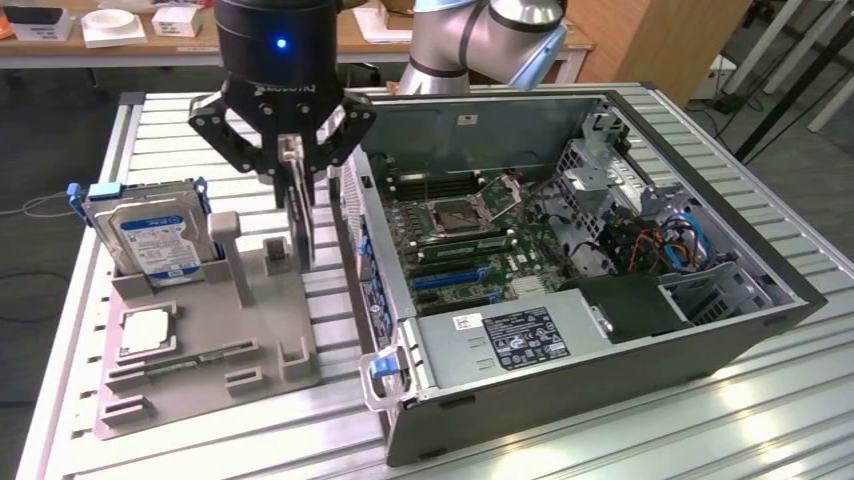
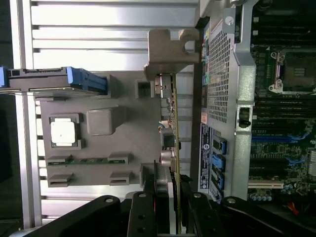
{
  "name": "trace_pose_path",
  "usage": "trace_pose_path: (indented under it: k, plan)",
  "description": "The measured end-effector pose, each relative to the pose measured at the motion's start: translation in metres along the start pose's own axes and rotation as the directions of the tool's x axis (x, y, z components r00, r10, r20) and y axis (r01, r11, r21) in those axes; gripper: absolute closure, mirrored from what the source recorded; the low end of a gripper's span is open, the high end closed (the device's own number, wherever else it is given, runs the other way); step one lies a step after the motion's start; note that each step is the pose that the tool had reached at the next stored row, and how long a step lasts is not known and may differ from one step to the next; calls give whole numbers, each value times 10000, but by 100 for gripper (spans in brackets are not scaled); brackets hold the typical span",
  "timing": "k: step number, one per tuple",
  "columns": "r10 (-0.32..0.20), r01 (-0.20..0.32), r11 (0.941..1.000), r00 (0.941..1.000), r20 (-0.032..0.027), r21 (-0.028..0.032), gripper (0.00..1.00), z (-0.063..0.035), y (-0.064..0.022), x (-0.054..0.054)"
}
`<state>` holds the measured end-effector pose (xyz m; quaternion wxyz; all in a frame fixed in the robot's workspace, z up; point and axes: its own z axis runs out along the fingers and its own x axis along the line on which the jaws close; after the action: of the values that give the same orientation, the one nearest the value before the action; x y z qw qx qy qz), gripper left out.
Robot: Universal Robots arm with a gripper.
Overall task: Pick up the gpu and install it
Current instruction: 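Pick up the gpu and move the gpu toward the slot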
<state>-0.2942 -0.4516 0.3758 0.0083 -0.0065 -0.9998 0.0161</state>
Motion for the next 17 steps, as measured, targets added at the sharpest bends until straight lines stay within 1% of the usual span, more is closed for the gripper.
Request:
trace_pose_path:
  k: [3, 12, 17]
  plan:
    - [0, 0, 10000, 10000, -1, -17, 71, -24, 0, -57]
    - [-1, 1, 10000, 10000, 4, -98, 71, -82, 1, -257]
    - [14, -14, 9999, 10000, 4, -105, 71, -136, 5, -308]
